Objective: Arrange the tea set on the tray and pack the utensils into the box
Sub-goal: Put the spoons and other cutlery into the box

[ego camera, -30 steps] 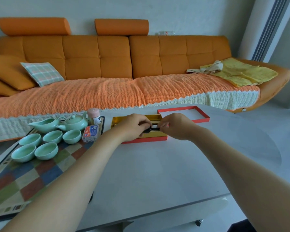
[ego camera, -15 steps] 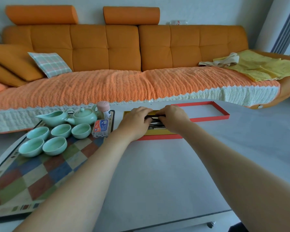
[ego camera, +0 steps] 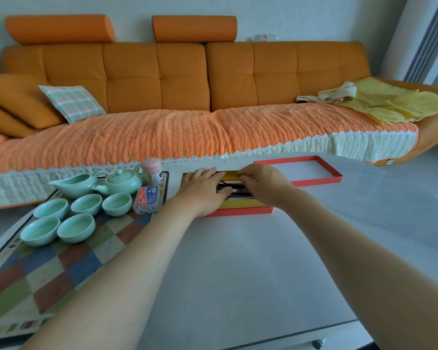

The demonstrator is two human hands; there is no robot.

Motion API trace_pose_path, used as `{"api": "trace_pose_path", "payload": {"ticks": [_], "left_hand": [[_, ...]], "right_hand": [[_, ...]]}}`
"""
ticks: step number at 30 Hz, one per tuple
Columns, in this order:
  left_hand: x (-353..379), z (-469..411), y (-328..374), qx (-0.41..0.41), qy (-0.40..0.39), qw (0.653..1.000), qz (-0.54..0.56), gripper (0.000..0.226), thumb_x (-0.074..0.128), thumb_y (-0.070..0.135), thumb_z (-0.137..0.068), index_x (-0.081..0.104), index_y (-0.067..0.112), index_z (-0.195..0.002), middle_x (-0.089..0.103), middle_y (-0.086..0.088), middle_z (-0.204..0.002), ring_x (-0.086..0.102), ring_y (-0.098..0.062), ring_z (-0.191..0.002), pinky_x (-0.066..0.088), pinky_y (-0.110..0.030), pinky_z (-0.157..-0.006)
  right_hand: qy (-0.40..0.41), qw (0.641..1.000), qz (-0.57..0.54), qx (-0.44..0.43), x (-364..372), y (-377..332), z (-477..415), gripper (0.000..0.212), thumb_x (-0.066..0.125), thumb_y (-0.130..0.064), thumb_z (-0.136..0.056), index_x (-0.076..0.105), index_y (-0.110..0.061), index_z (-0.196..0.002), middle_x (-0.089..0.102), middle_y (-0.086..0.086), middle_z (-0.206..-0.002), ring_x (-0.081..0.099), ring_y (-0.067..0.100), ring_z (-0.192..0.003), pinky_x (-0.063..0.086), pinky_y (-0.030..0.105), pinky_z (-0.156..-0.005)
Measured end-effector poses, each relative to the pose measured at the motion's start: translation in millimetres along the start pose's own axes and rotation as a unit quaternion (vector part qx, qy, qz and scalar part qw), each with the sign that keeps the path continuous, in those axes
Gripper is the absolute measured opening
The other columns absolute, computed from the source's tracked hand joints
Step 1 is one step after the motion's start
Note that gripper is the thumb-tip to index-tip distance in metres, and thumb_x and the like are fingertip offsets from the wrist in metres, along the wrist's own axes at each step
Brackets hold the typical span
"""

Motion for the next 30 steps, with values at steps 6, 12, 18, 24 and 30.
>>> {"api": "trace_pose_path", "payload": {"ticks": [6, 12, 18, 24, 30], "left_hand": [[-12, -17, 41, 0.053, 0.04, 0.998, 0.022, 0.055, 0.036, 0.046, -0.102, 0.029, 0.026, -0.153, 0.028, 0.005, -0.159, 0.021, -0.019, -0.146, 0.019, -0.042, -0.116], [1, -32, 65, 0.065, 0.008, 0.998, 0.027, 0.057, 0.038, 0.046, -0.102, 0.025, 0.025, -0.154, 0.026, 0.004, -0.16, 0.02, -0.02, -0.146, 0.02, -0.043, -0.117], [-14, -35, 85, 0.125, 0.1, 0.985, 0.058, 0.059, 0.056, 0.033, -0.096, 0.033, 0.022, -0.15, 0.032, 0.004, -0.155, 0.025, -0.019, -0.143, 0.026, -0.041, -0.116], [-43, -18, 95, 0.18, 0.22, 0.956, 0.071, 0.049, 0.068, 0.018, -0.09, 0.051, 0.015, -0.135, 0.043, -0.001, -0.148, 0.032, -0.02, -0.139, 0.029, -0.033, -0.113], [-91, 7, 78, 0.211, 0.317, 0.917, 0.119, 0.012, 0.065, 0.016, -0.093, 0.062, 0.012, -0.104, 0.062, 0.002, -0.1, 0.056, -0.017, -0.097, 0.048, -0.028, -0.08]], "right_hand": [[0.03, 0.989, 0.12, 0.082, -24, 69, 8, 0.041, 0.042, -0.018, -0.101, 0.053, -0.029, -0.139, 0.048, -0.002, -0.148, 0.045, 0.022, -0.133, 0.035, 0.043, -0.111], [-0.008, 0.969, 0.232, 0.078, -15, 94, 14, 0.037, 0.048, -0.014, -0.098, 0.06, -0.035, -0.126, 0.061, -0.004, -0.124, 0.055, 0.019, -0.115, 0.033, 0.04, -0.102], [0.02, 0.98, 0.193, 0.035, -30, 84, 15, 0.036, 0.044, -0.008, -0.099, 0.06, -0.031, -0.122, 0.058, -0.001, -0.115, 0.05, 0.023, -0.117, 0.02, 0.052, -0.112], [0.21, 0.96, 0.148, -0.11, -76, 29, 23, 0.025, 0.054, -0.011, -0.098, 0.064, -0.03, -0.111, 0.052, -0.002, -0.089, 0.047, 0.026, -0.096, 0.029, 0.048, -0.102], [0.27, 0.933, 0.142, -0.192, -93, -26, 39, 0.03, 0.054, -0.001, -0.093, 0.061, -0.022, -0.113, 0.054, -0.001, -0.098, 0.045, 0.024, -0.096, 0.036, 0.042, -0.095]]}}
Point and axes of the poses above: each hand's wrist, its own z-axis away from the middle knuckle, its own x-axis out of the palm, y = z × x, the point moved 8 cm from there along -z, towards the middle knuckle
